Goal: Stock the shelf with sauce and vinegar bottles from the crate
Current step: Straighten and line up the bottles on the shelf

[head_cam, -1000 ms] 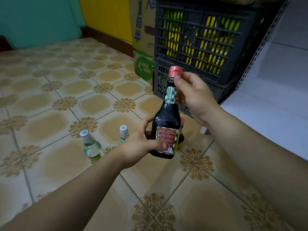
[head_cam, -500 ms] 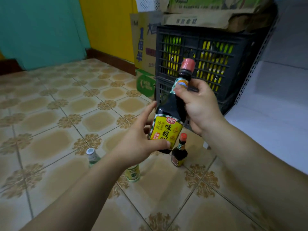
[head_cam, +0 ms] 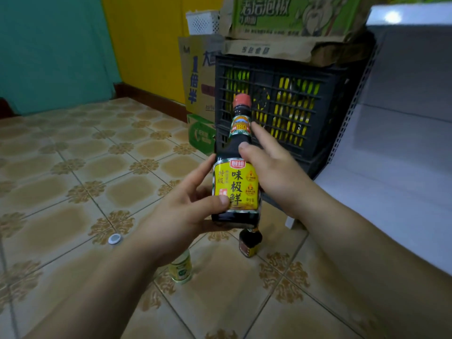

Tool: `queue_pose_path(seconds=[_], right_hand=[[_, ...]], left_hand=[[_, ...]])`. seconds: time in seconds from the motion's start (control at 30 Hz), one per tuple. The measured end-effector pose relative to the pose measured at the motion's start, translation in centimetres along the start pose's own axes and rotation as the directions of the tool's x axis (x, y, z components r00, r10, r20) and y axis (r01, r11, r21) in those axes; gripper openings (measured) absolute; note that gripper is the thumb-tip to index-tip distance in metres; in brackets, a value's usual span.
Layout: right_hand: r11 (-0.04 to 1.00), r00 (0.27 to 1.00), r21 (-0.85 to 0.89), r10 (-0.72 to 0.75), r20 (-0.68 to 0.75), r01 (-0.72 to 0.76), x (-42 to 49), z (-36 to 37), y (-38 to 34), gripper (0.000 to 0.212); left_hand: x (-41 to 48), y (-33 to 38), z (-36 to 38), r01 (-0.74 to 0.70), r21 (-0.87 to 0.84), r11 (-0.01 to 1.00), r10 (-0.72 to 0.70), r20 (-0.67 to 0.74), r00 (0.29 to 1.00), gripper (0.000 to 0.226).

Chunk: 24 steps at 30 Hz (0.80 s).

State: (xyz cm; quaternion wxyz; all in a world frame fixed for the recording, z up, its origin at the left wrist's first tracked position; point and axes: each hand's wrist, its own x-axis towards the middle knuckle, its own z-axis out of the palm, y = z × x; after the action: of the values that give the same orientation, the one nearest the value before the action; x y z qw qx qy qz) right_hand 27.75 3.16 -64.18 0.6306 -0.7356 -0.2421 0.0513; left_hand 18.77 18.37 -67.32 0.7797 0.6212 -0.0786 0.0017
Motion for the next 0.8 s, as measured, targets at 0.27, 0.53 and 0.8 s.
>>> queue_pose_path(seconds=[0.27,0.53,0.8], right_hand=[[0.994,0.997,-0.092,-0.06,-0.039,0.056,-1.5,-5.8,-2.6,0.09],[0.933,0.947,-0.359,-0.146,-0.288,0.034,-5.4,-21.4,-12.8,0.089],[0.8,0.8,-0.587,-0.269,-0.536,-0.124,-11.7,-34.5,-21.5,0.108]], left_hand=[[2.6,1.3,4.6,-0.094,0.098,0.991,0.088,0.058,0.994,0.1],[11.9,7.3,19.3,-0.308,0.101,0.946,0.257,0.344,0.903,0.086],[17.5,12.6,36.3,-0.47,0.045,0.882,0.366,0.563,0.741,0.092]])
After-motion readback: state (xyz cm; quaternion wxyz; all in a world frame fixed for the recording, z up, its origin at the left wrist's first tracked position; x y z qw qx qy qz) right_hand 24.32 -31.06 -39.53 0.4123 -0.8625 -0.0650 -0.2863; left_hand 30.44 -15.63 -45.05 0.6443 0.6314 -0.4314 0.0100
